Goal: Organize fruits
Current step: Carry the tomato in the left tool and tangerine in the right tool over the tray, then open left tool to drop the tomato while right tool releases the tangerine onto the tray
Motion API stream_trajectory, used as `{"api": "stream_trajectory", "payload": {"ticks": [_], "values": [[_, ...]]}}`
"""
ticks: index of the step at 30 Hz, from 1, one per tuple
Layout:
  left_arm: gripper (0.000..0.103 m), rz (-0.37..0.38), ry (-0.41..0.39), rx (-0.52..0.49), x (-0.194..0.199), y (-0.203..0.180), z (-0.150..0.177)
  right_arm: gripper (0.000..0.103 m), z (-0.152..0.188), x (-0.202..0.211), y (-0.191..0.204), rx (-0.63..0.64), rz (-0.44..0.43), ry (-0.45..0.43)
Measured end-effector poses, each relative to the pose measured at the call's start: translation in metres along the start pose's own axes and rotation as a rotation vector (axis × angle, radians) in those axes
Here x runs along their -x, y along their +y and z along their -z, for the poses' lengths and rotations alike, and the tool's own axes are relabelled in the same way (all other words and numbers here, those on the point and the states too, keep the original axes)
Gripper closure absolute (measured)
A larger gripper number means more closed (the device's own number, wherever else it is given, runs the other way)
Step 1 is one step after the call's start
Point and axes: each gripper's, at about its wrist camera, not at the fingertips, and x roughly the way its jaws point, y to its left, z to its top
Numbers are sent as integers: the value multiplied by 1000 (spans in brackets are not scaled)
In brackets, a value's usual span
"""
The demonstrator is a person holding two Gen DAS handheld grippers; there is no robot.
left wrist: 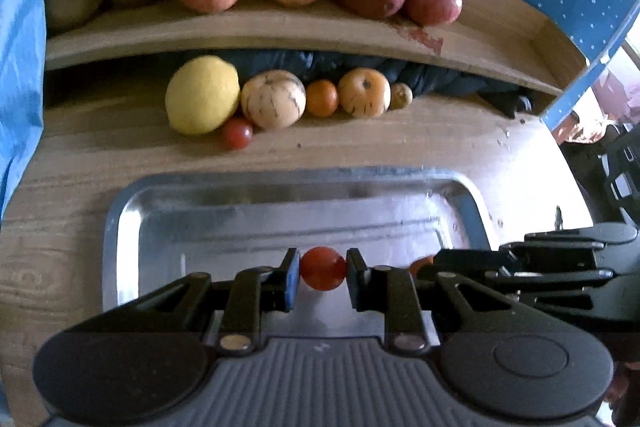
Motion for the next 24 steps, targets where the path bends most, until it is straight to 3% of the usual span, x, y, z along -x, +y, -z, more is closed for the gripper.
{"api": "stream_trajectory", "payload": {"ticks": [21, 24], "values": [[76, 44, 65, -129, 7, 3, 30, 69, 36, 1, 33, -35, 77, 25], [71, 49, 69, -147, 8, 3, 32, 64, 42, 4, 37, -43, 93, 22]]}}
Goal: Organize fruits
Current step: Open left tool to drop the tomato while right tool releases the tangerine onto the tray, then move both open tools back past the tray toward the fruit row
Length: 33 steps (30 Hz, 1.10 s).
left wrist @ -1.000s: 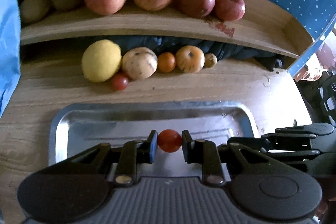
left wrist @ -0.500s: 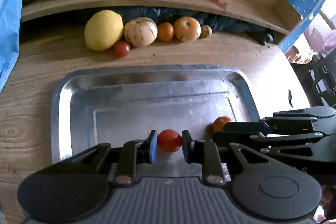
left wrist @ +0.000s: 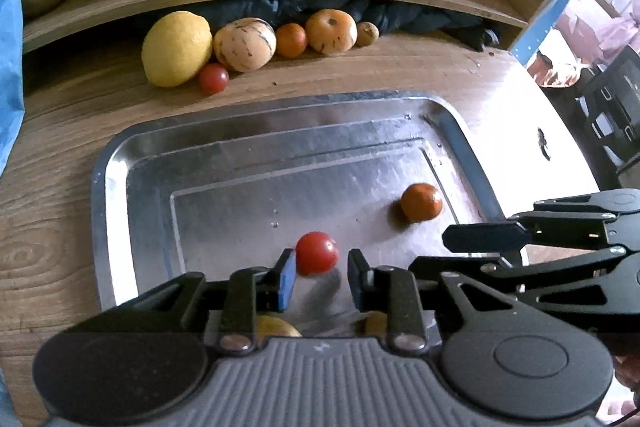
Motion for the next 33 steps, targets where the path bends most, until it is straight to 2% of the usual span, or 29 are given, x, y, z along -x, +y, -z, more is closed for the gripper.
{"api": "stream_trajectory", "payload": {"ticks": [9, 21, 23, 27, 33], "values": [[43, 1, -10, -53, 7, -1, 6, 38, 22, 13, 7, -34, 68, -29], [16, 9, -72, -89, 31, 1, 12, 15, 41, 33, 16, -81, 124, -75], [6, 2, -78, -87, 37, 1, 12, 11, 43, 35, 19, -78, 132, -74], [1, -22, -109, -94, 50, 3, 15, 4, 45, 39, 24, -73, 133, -72], [0, -63, -121, -115, 65, 13, 27, 1, 45, 38, 31, -56, 133, -51]]}}
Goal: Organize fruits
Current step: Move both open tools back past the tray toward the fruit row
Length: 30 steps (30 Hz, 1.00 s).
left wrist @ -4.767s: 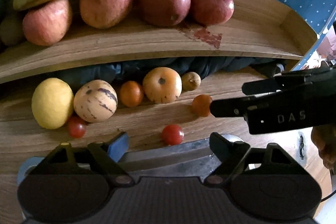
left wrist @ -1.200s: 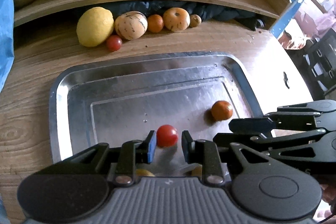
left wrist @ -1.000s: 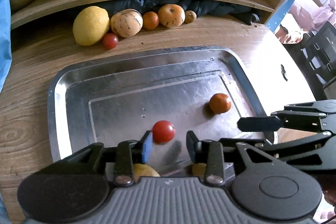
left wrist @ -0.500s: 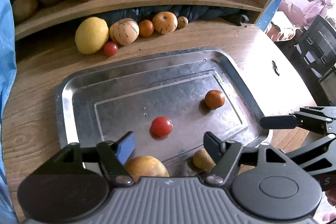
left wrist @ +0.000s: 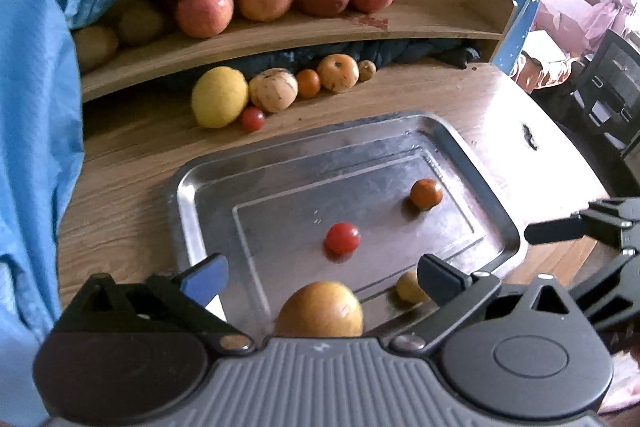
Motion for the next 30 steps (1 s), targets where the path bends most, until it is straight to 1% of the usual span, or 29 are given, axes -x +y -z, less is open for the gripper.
{"api": "stream_trajectory", "payload": {"ticks": [4, 11, 15, 20, 24, 30], "values": [[0, -6, 18, 18, 5, 7, 8, 1, -1, -4, 6, 18, -2, 20], [0, -9, 32, 22, 13, 15, 16, 1, -4, -8, 21, 105, 2, 56], [0, -41, 28, 11, 18, 18, 22, 1, -7, -12, 26, 147, -4, 85], [0, -42, 60, -12, 20, 21, 29, 1, -8, -18, 28, 197, 13, 139], [0, -45, 80, -24, 21, 21, 32, 1, -11, -20, 24, 207, 24, 157], [0, -73, 96, -26, 18, 21, 27, 1, -21, -18, 12, 190, 24, 144]]}}
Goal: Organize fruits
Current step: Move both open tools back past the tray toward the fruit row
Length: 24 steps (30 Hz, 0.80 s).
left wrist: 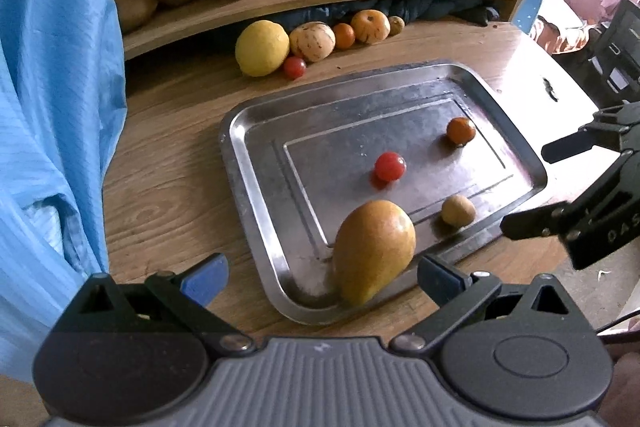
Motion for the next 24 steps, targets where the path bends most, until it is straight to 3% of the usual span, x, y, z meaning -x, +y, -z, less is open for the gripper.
{"api": "stream_trajectory", "payload": {"ticks": [12, 24], "values": [[0, -29, 17, 125, -18, 4, -32, 1, -23, 2, -33, 2, -37, -56], [0, -122, -20, 195, -37, -3, -65, 1, -48, -6, -63, 44, -57, -76]]}}
